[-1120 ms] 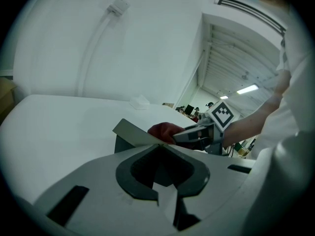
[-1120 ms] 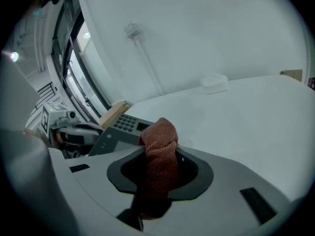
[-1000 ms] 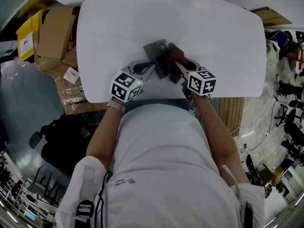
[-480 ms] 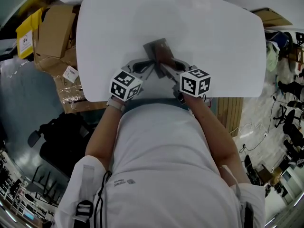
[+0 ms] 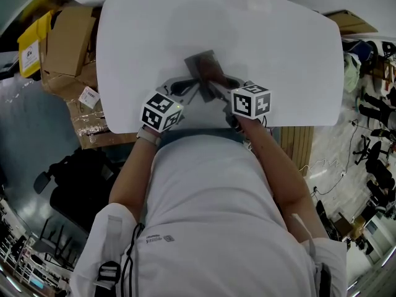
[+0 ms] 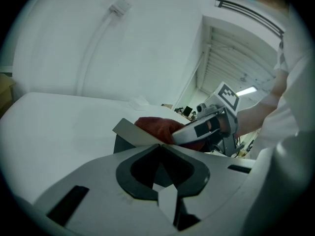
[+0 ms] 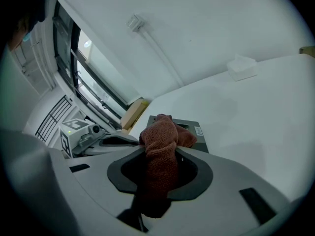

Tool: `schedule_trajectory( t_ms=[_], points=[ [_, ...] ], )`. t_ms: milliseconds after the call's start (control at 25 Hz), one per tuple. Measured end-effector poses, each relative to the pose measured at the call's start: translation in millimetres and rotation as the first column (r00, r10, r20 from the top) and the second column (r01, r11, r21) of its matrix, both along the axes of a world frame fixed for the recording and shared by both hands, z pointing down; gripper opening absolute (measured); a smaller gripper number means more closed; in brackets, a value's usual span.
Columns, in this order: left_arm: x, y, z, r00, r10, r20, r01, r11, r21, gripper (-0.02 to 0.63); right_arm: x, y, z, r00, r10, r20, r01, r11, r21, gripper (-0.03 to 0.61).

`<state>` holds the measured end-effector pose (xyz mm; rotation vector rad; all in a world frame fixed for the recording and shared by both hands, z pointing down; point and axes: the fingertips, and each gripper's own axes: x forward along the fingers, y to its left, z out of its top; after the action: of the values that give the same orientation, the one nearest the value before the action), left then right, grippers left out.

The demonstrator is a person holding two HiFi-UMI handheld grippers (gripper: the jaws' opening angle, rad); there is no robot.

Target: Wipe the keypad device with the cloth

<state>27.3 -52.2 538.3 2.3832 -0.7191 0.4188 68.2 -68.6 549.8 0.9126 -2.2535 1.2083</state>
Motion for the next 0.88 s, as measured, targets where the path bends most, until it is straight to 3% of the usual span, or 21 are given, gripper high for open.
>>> schedule_trajectory(
  t_ms=[880],
  points=[
    [1.5,-0.7,-0.7,1.000,-0.014,-0.001,0.014,1.000,-0.009,0.028,49.0,-25.4,50.0,0.991,0.093,-0.100,-0.100,0.992,-0.073,0.114]
  ],
)
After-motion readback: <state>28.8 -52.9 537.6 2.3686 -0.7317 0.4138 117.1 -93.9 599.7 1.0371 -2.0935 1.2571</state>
